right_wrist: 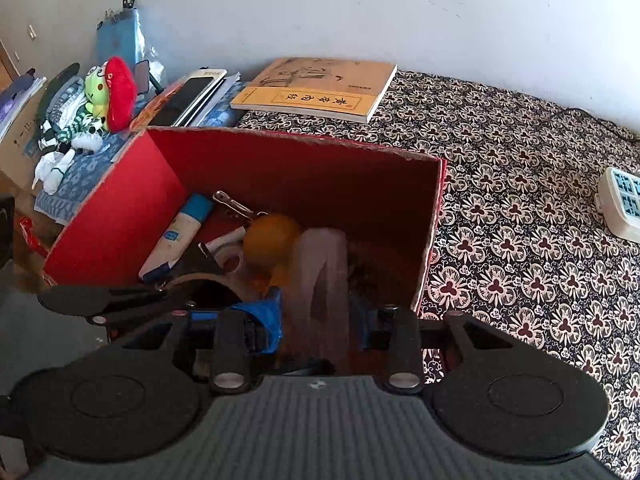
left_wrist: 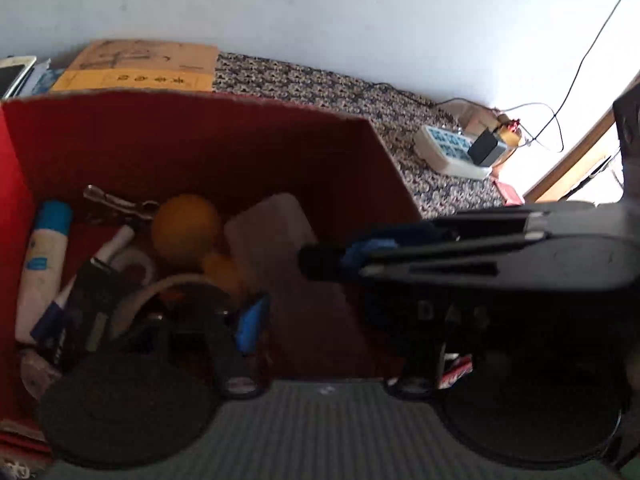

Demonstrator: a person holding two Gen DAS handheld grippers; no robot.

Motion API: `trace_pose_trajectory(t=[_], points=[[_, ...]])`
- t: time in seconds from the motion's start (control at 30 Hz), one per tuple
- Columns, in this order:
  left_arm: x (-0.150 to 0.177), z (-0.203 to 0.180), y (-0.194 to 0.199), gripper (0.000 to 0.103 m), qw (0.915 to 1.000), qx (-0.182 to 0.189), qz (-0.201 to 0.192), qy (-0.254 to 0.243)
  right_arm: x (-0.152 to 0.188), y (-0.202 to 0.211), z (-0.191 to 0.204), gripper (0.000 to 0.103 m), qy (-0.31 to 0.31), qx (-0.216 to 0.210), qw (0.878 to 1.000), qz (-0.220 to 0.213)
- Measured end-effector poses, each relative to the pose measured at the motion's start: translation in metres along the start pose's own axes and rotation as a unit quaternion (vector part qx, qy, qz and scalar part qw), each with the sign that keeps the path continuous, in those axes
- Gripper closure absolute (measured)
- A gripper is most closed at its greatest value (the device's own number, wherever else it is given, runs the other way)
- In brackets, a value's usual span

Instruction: Organize rigid objects

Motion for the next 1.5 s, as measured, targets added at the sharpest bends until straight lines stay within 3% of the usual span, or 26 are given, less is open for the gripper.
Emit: trace_pose_trajectory(t=[0.27, 0.43, 0.57, 0.7, 0.87, 1.13, 1.3, 1.37, 1.43, 1.5], points=[[0.003, 0.01, 0.026, 0.044, 0.9945, -0.089, -0.033, -0.045, 0.014, 0.036, 0.0, 0.084, -0.052, -0.015, 0.996, -0.065], [0.003, 0.015, 0.051, 0.042, 0.9856, -0.145, -0.065, -0.057, 0.031, 0.067, 0.008, 0.082, -0.059, -0.001, 0.991, -0.12], [0.003, 0.015, 0.063, 0.042, 0.9776, -0.191, -0.066, -0.06, 0.051, 0.08, 0.002, 0.081, -0.1, -0.008, 0.985, -0.138], [0.007, 0.007, 0.077, 0.04, 0.9676, -0.231, -0.079, -0.066, 0.066, 0.089, 0.0, 0.081, -0.107, 0.006, 0.985, -0.137], [0.019, -0.007, 0.087, 0.039, 0.9621, -0.256, -0.08, -0.052, 0.083, 0.097, 0.001, 0.08, -0.077, 0.026, 0.989, -0.125], [0.049, -0.056, 0.081, 0.038, 0.9493, -0.301, -0.068, -0.058, 0.116, 0.118, -0.021, 0.079, -0.083, 0.046, 0.99, -0.105], [0.065, -0.092, 0.073, 0.038, 0.9341, -0.341, -0.059, -0.088, 0.137, 0.137, -0.041, 0.079, -0.094, 0.061, 0.989, -0.098], [0.072, -0.106, 0.071, 0.038, 0.9409, -0.322, -0.048, -0.094, 0.145, 0.143, -0.047, 0.079, -0.096, 0.062, 0.989, -0.093], [0.078, -0.119, 0.067, 0.038, 0.9534, -0.287, -0.027, -0.089, 0.153, 0.146, -0.053, 0.078, -0.099, 0.064, 0.989, -0.086], [0.084, -0.13, 0.062, 0.038, 0.9572, -0.275, -0.013, -0.088, 0.161, 0.15, -0.059, 0.078, -0.1, 0.066, 0.989, -0.082]])
Point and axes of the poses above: each gripper's, at about its wrist camera, not at the fingertips, and y roughly against the way its jaws point, z to its left, x to its underside, the point moved 6 cm from there along -y, roughly the way its jaws point, and after that the axes turned 14 degrees about -x, right-handed, at the moved point
